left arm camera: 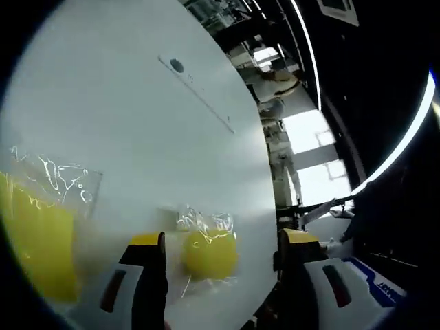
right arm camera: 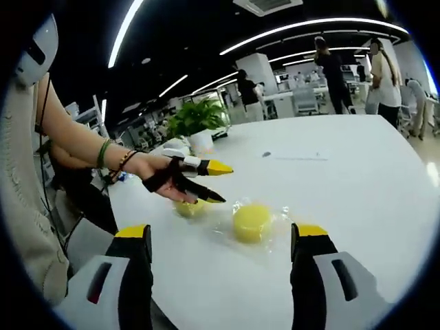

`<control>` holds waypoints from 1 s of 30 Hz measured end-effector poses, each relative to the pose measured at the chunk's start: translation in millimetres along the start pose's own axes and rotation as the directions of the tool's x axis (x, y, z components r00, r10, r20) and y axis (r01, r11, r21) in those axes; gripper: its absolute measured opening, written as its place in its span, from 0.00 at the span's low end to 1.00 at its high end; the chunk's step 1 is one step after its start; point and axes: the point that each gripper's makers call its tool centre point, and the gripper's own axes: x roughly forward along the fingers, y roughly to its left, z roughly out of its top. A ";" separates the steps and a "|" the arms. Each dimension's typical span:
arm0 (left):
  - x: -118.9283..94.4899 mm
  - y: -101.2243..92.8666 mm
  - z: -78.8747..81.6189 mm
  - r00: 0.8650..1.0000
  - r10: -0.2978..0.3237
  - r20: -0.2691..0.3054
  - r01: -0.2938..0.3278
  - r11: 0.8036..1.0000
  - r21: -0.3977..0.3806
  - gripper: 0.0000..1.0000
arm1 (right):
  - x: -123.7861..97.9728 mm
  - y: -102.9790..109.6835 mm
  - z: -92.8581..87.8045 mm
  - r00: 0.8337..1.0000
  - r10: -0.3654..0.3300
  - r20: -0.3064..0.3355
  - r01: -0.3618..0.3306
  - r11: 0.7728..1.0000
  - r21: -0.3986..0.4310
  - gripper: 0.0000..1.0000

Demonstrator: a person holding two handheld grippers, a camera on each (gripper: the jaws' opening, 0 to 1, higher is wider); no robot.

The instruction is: Compare the silicone blocks by pressing each to a similar depth, holding the contact briefly, and releasing to observe deformation and rebound differences across the visible hardness samples.

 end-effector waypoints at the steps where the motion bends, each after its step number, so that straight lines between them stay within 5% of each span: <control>1: 2.5 2.4 -1.3 1.000 0.003 -0.004 -0.003 1.000 -0.004 0.67 | 0.8 -1.6 -0.9 1.000 -0.002 -0.003 0.002 1.000 0.002 0.77; 15: 36.7 14.0 3.3 0.998 -0.016 0.056 0.019 0.998 -0.052 0.45 | 7.1 -11.1 -12.5 0.999 -0.018 -0.034 0.019 0.999 0.035 0.75; 23: 47.6 29.7 -2.2 0.997 0.041 0.062 -0.038 0.998 -0.051 0.16 | 10.0 -14.3 -21.9 0.998 -0.018 -0.056 0.020 0.999 0.047 0.73; 30: 50.2 32.2 -3.5 0.995 0.052 0.079 -0.045 0.995 -0.092 0.08 | 10.5 -12.9 -23.4 0.998 -0.014 -0.058 0.018 0.998 0.057 0.73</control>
